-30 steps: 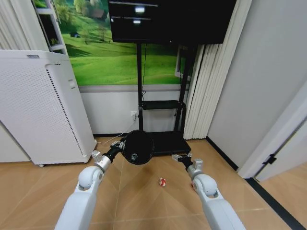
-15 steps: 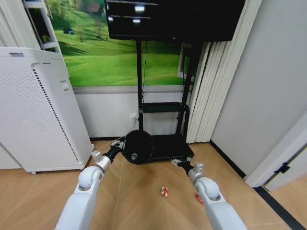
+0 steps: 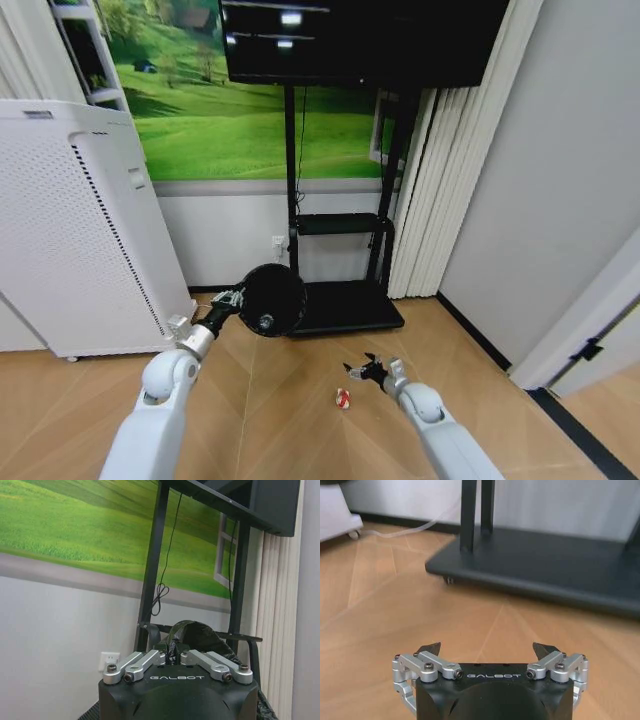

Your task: Pick up the trash bin and place the garbage on the floor into it.

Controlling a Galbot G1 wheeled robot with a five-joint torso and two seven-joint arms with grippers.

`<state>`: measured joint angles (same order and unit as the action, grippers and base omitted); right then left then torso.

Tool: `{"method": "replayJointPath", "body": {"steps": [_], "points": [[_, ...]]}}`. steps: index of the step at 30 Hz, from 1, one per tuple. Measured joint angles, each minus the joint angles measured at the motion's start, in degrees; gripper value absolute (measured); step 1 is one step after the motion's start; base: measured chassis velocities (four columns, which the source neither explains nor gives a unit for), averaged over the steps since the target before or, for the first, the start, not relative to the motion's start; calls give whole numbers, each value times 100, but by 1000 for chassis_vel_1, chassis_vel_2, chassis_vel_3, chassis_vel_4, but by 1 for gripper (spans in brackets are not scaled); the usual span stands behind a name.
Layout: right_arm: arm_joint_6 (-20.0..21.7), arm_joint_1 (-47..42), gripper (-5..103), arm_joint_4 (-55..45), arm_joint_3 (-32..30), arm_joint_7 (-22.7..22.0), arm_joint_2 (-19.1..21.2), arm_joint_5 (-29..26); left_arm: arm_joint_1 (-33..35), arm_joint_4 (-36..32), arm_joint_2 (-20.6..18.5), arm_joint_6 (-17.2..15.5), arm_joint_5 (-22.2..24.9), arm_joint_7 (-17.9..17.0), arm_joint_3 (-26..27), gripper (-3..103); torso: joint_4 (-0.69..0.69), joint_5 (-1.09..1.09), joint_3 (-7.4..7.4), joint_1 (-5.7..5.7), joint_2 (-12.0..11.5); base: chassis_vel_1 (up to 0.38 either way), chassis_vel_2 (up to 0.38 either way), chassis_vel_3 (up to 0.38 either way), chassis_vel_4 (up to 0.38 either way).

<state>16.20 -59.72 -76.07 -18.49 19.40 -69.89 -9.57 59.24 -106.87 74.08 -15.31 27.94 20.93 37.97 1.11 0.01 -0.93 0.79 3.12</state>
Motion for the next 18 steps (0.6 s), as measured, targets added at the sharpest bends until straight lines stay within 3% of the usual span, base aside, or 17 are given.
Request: {"method": "replayJointPath", "body": {"steps": [4,11,18], "points": [[-23,-4,100,134,63,-60,-51,23,354,-16,136,20,122,54,163,8,-6,-2,0,0,0,0,0,0,0],[-66,20,100,346,119,-180,-80,60,990,68,466,111,295,225,184,8,-3,-2,0,0,0,0,0,0,0],[-49,127,100,845,293,-353,-244,127,1088,80,429,114,412,304,254,8,-5,0,0,0,0,0,0,0,0]]}}
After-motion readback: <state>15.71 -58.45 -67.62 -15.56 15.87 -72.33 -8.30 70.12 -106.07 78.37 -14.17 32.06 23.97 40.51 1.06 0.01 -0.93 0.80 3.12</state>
